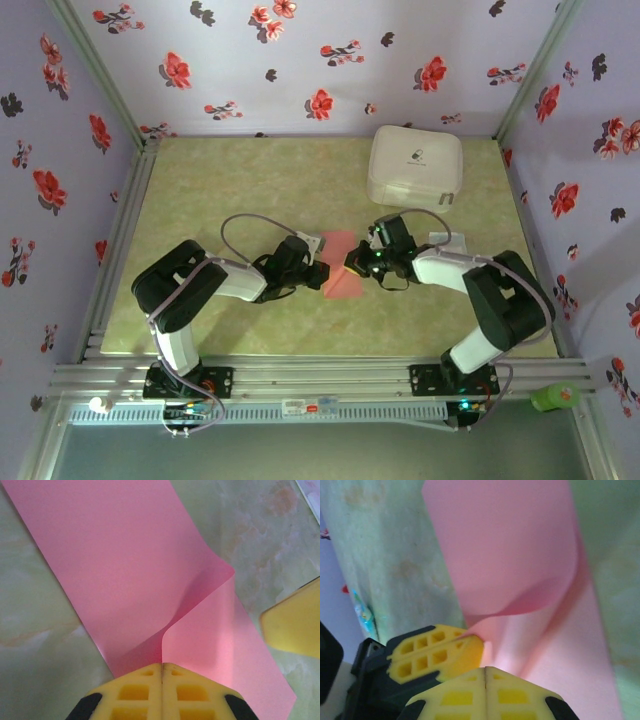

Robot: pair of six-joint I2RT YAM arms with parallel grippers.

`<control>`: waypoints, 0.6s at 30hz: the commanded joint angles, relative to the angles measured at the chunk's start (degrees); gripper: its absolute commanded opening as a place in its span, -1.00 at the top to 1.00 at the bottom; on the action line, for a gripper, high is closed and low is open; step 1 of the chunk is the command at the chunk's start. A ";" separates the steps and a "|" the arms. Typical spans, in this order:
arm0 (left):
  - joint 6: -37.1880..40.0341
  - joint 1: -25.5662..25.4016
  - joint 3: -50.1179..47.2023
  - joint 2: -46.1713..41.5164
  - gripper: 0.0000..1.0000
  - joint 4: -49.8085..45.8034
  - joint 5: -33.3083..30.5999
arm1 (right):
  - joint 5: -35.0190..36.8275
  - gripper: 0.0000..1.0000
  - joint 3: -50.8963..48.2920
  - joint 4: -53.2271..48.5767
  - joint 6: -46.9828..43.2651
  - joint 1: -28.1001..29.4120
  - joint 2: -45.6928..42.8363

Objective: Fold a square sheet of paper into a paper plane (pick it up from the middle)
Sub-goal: Fold the triangle a second time at the center of the table.

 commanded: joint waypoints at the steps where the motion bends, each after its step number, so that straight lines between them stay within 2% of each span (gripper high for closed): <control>1: -0.37 0.57 0.56 1.11 1.00 -2.59 -0.01 | -3.49 1.00 -1.01 10.11 6.76 1.04 3.38; 7: -0.25 0.57 0.69 1.24 1.00 -2.75 -0.01 | -4.15 1.00 -1.61 12.78 8.28 1.48 5.72; 18: 0.03 0.66 0.86 1.38 1.00 -3.48 0.17 | -2.24 1.00 -2.32 8.82 5.66 1.70 8.28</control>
